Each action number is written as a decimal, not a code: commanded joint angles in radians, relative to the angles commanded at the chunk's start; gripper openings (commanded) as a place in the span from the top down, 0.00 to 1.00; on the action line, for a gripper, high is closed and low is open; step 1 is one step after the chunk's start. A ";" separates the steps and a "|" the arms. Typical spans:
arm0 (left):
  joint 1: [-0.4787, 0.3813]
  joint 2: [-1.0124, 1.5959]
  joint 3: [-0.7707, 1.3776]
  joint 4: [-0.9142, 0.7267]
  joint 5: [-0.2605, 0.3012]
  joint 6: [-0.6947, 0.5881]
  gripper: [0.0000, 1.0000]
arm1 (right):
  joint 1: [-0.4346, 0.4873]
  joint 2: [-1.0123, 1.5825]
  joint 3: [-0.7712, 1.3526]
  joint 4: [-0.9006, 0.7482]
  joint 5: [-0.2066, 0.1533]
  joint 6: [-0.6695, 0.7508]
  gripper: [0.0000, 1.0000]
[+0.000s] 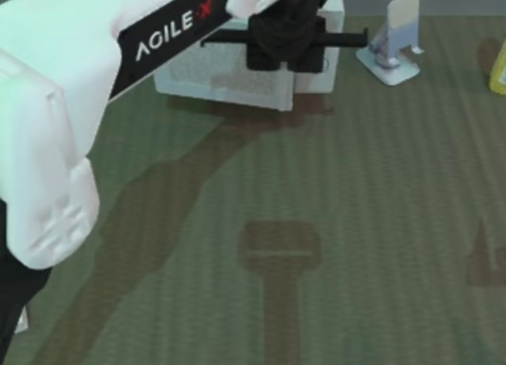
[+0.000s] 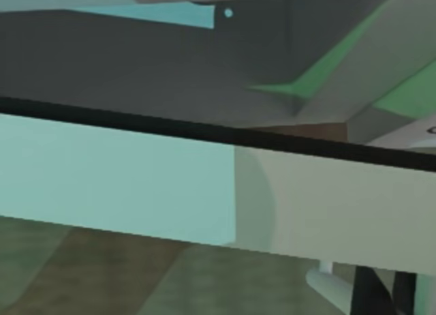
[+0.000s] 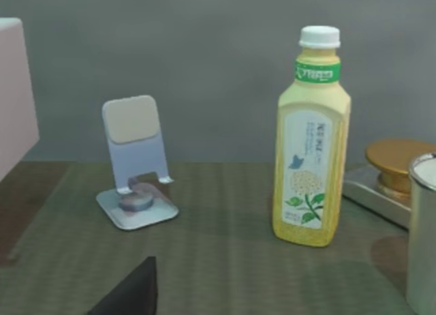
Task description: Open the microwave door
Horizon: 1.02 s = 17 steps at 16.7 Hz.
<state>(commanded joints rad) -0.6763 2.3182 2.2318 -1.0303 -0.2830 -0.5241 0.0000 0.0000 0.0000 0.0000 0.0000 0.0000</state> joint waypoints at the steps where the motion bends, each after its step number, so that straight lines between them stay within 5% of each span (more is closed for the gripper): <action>1: 0.000 0.000 0.000 0.000 0.000 0.000 1.00 | 0.000 0.000 0.000 0.000 0.000 0.000 0.00; 17: -0.005 -0.010 -0.019 0.014 0.005 0.008 1.00 | 0.000 0.000 0.000 0.000 0.000 0.000 0.00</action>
<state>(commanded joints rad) -0.6817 2.3082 2.2131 -1.0160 -0.2776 -0.5158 0.0000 0.0000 0.0000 0.0000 0.0000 0.0000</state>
